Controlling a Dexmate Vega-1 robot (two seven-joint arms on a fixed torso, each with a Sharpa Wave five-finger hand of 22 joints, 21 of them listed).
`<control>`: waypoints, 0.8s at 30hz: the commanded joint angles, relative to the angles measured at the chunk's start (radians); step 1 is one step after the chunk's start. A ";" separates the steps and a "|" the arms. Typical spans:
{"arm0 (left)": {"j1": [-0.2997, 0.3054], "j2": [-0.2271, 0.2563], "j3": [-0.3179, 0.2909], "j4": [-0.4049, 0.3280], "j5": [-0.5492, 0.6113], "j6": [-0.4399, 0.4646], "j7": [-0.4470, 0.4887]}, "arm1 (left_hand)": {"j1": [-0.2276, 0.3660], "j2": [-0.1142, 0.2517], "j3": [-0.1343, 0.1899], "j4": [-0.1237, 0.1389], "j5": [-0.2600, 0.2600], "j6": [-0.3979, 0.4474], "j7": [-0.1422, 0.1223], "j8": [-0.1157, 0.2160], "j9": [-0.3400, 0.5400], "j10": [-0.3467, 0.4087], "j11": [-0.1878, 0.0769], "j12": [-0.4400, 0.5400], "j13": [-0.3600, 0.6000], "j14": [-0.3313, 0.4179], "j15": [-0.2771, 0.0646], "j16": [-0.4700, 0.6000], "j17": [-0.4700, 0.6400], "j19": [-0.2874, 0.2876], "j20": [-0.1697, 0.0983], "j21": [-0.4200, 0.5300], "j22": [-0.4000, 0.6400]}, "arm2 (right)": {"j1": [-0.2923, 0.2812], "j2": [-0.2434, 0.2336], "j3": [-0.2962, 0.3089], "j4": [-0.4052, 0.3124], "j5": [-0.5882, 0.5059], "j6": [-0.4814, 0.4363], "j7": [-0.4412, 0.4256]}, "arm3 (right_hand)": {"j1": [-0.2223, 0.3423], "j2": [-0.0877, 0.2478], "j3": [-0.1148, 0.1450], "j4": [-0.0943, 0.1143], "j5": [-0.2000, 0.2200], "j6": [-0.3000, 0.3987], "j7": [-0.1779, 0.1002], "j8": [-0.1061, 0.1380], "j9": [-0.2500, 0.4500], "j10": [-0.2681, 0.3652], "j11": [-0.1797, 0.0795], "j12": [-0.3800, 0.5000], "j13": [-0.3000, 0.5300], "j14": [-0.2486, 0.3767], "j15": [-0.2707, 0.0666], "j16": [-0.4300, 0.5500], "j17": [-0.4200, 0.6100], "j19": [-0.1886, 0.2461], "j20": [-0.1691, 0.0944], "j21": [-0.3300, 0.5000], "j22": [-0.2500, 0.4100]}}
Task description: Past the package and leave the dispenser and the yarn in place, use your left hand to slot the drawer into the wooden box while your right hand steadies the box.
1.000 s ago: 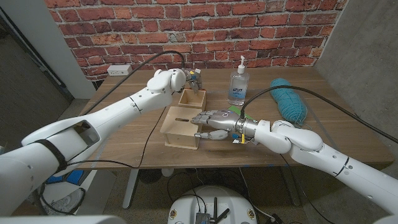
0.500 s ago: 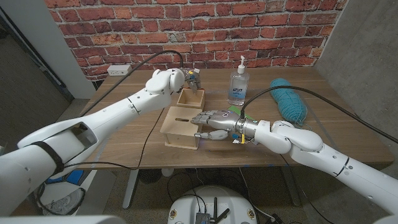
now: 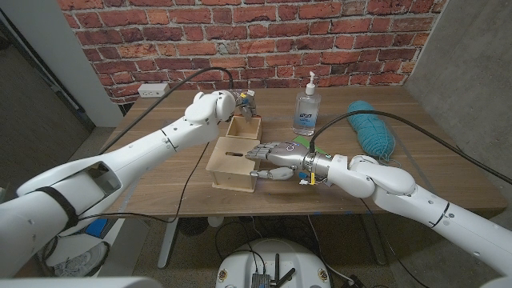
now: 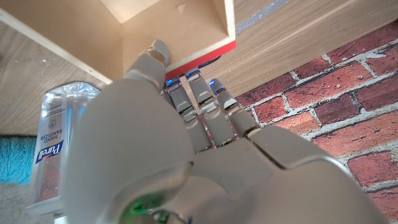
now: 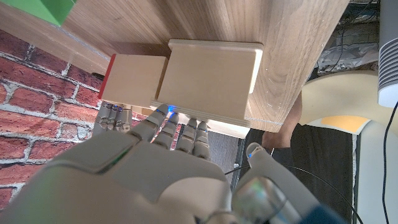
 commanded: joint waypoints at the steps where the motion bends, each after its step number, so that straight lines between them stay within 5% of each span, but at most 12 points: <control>1: 0.007 0.000 -0.005 0.004 -0.010 -0.008 0.004 | 0.028 0.034 -0.006 -0.001 0.004 0.020 0.009 0.005 0.003 0.033 -0.030 0.004 0.005 0.076 -0.114 0.002 0.009 -0.004 -0.149 0.000 0.003 | 0.002 0.007 -0.004 0.001 0.001 -0.007 0.005 | -0.010 0.112 0.007 0.004 0.005 0.005 0.009 0.006 0.003 0.006 0.003 0.006 0.001 0.003 -0.094 0.004 0.001 0.009 -0.111 0.008 0.002; 24: 0.017 0.029 -0.010 -0.030 -0.004 0.011 -0.018 | 0.029 0.036 -0.010 -0.001 0.005 0.019 0.011 0.004 0.004 0.034 -0.030 0.004 0.006 0.075 -0.114 0.001 0.009 -0.004 -0.148 0.000 0.003 | 0.007 0.008 -0.009 -0.004 0.010 -0.018 0.025 | -0.011 0.109 0.006 0.003 0.005 0.005 0.011 0.006 0.003 0.007 0.006 0.007 0.001 0.004 -0.092 0.005 0.003 0.014 -0.108 0.009 0.002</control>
